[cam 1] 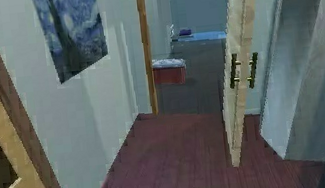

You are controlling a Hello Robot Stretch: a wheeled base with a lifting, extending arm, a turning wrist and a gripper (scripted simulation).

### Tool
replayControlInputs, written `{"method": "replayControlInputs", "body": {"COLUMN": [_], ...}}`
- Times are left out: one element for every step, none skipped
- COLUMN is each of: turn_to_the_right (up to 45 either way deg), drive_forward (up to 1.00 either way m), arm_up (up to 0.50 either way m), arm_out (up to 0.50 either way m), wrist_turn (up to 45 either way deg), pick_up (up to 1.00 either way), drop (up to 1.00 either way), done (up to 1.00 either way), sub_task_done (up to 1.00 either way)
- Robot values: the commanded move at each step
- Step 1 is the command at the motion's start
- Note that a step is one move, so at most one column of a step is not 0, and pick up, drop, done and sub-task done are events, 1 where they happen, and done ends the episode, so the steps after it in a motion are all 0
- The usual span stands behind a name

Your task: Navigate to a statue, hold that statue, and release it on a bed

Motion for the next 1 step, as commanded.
{"method": "replayControlInputs", "body": {"turn_to_the_right": [0.0], "drive_forward": [1.00], "arm_up": [0.00], "arm_out": [0.00], "wrist_turn": [0.0], "pick_up": [0.00], "drop": [0.00], "done": [0.00], "sub_task_done": [0.00]}}
